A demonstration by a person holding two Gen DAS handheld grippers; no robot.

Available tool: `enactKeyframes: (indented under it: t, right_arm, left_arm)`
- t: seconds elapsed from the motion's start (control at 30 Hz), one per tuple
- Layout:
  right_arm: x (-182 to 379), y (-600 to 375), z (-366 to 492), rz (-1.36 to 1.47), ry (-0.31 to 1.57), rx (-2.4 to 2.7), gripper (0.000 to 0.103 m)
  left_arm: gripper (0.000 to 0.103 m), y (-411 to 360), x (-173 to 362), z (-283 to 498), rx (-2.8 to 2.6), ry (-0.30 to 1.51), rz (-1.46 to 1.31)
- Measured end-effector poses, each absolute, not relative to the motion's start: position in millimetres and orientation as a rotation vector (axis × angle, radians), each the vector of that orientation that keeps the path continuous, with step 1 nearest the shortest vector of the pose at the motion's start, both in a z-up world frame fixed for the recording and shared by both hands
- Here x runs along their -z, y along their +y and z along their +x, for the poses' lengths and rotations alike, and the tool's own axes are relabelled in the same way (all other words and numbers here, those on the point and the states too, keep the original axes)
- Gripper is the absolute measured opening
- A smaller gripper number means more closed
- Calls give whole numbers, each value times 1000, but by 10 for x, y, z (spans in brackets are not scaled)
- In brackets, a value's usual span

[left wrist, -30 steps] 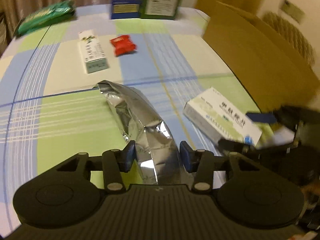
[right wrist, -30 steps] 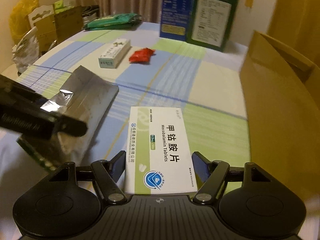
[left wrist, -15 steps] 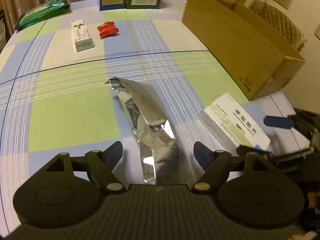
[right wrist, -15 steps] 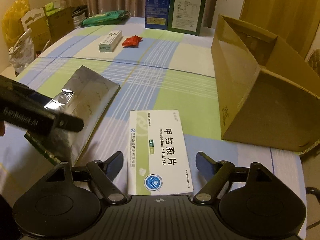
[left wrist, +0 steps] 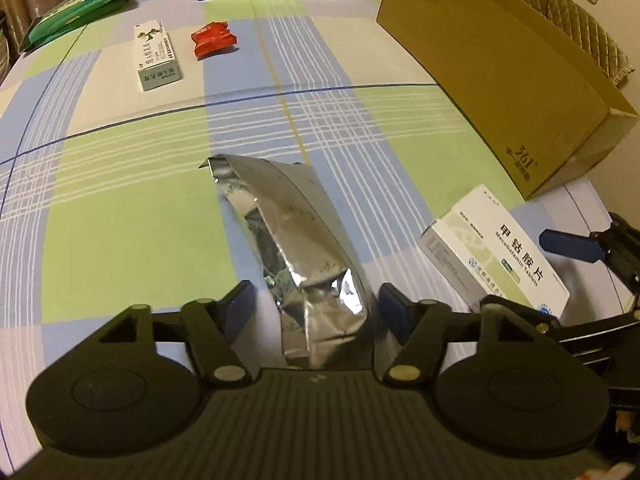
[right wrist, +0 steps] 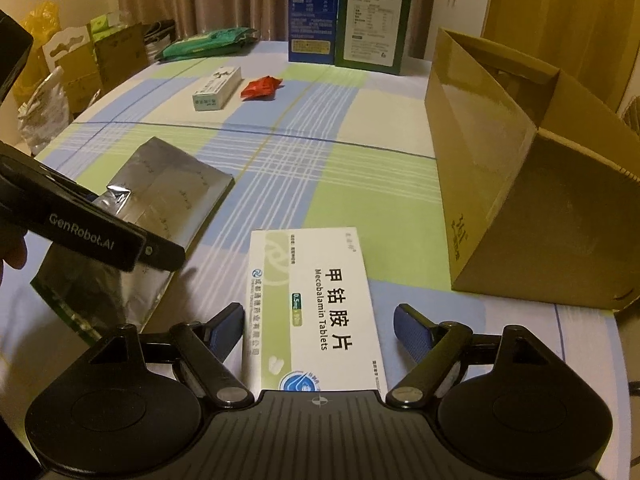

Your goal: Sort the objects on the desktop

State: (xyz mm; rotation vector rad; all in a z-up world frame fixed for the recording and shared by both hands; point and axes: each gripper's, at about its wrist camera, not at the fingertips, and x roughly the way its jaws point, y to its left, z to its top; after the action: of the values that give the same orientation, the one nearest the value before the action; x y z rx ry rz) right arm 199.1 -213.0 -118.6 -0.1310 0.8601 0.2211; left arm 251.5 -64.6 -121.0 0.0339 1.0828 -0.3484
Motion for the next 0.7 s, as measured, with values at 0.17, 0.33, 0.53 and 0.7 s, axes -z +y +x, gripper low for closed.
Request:
enactKeyframes:
  t: [0.17, 0.33, 0.53, 0.7]
  right_arm:
    - [1228, -2107, 2029, -128, 869, -231, 79]
    - [1273, -2119, 2040, -115, 878, -237, 79]
    - [1315, -2117, 2017, -100, 887, -239, 79]
    - [1315, -2118, 2011, -98, 882, -238, 78]
  left_arm:
    - [44, -688, 1186, 2512, 356, 1079, 68]
    - [42, -657, 1178, 2442, 360, 1077, 57]
    - [48, -668, 1187, 2479, 363, 1088, 74]
    - [48, -754, 1196, 2493, 379, 1097, 140]
